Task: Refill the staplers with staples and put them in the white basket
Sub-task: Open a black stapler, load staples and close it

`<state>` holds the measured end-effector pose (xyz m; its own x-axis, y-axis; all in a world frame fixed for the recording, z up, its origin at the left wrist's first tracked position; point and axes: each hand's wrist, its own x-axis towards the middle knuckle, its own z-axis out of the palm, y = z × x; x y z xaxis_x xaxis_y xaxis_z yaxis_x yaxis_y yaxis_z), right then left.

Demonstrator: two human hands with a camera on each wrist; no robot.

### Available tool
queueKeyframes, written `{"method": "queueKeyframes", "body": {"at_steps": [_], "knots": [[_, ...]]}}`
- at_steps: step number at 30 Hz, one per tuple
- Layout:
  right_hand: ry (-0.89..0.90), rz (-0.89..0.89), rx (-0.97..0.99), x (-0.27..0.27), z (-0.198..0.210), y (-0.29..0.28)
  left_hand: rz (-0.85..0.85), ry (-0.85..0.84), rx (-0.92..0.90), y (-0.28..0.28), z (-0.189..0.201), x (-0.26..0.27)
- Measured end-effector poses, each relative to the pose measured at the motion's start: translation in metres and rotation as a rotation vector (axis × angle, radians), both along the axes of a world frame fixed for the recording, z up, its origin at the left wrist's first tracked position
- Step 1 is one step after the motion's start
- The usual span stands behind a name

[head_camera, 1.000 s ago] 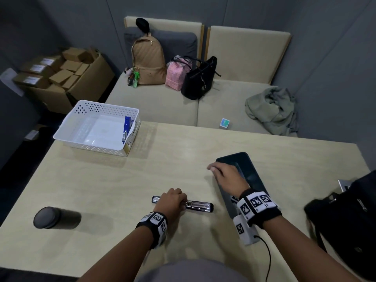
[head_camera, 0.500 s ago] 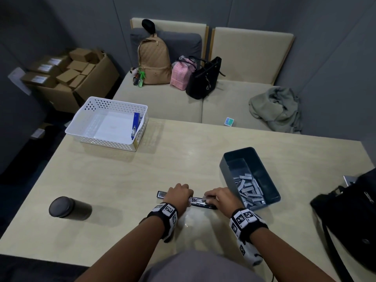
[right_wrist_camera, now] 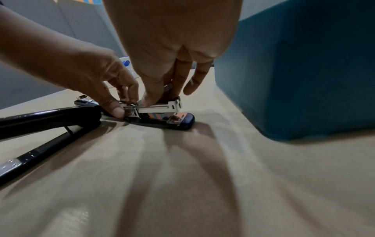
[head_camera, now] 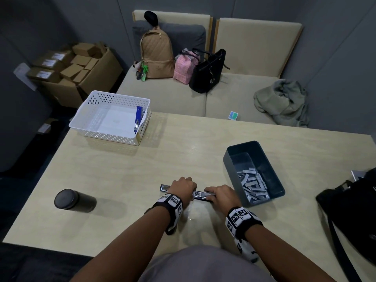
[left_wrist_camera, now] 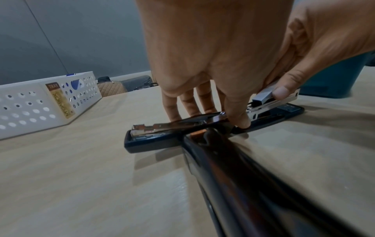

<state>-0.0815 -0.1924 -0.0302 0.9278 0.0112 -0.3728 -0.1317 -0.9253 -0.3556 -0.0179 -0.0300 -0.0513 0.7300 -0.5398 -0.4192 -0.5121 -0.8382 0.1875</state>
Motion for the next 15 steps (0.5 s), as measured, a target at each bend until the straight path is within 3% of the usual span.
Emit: {"method": "queueKeyframes", "body": {"at_steps": [7,15], "knots": [[-0.013,0.092,-0.111,0.0026,-0.0005,0.0046,-0.002,0.010,0.006,-0.0010,0.0004,0.0015],[0.050,0.036,-0.081,0.0059,0.0011,0.0075,-0.020,-0.001,0.020,-0.0023,0.0021,0.0023]]}}
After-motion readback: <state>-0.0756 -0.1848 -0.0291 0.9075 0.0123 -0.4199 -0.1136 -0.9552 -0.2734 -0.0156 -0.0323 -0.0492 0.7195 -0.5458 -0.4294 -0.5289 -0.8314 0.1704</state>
